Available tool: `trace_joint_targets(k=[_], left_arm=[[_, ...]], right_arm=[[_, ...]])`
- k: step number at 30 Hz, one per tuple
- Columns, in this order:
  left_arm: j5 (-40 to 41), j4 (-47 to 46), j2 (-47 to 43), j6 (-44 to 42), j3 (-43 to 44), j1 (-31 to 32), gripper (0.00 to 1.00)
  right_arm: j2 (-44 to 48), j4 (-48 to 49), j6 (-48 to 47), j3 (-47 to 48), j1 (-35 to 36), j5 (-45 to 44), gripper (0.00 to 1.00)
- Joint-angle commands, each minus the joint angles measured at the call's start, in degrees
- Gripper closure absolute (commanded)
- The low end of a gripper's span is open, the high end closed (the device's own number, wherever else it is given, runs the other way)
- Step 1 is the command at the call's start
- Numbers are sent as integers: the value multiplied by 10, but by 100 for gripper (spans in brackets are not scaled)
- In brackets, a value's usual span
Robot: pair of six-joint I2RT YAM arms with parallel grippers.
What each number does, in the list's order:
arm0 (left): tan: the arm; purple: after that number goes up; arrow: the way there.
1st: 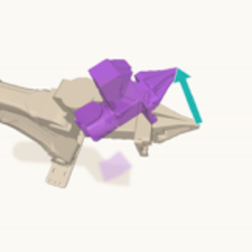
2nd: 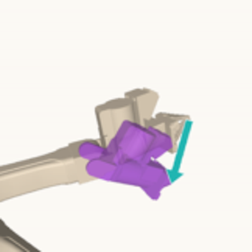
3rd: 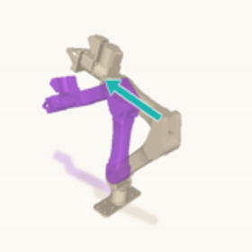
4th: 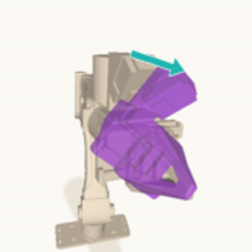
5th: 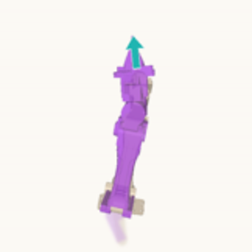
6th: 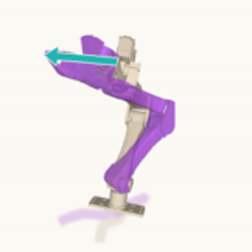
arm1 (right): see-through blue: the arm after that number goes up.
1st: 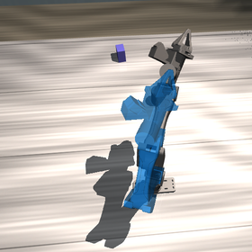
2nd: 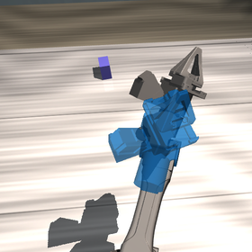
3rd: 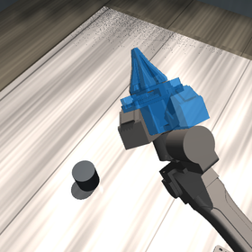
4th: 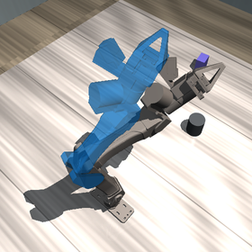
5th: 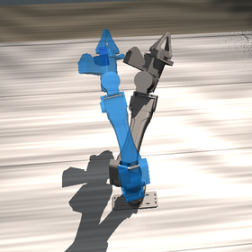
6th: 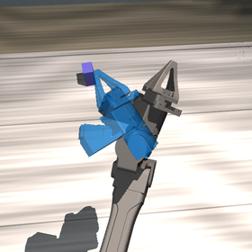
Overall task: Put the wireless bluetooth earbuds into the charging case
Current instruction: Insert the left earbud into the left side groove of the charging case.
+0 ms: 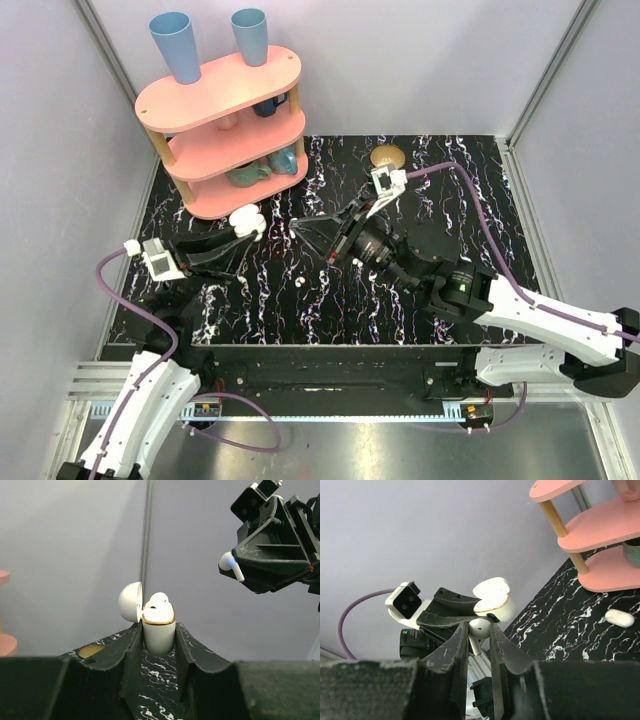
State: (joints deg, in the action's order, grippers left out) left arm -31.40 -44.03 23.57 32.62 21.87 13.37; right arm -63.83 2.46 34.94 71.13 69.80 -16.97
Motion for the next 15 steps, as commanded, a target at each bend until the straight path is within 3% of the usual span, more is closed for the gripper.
trace_joint_targets(k=[1, 15], left_arm=[[30, -22, 9, -59, 17, 43, 100], [118, 41, -1, -150, 24, 129, 100]], right_arm=[[-16, 74, -45, 22, 24, -13, 93], [-73, 87, -94, 59, 68, -66, 93]])
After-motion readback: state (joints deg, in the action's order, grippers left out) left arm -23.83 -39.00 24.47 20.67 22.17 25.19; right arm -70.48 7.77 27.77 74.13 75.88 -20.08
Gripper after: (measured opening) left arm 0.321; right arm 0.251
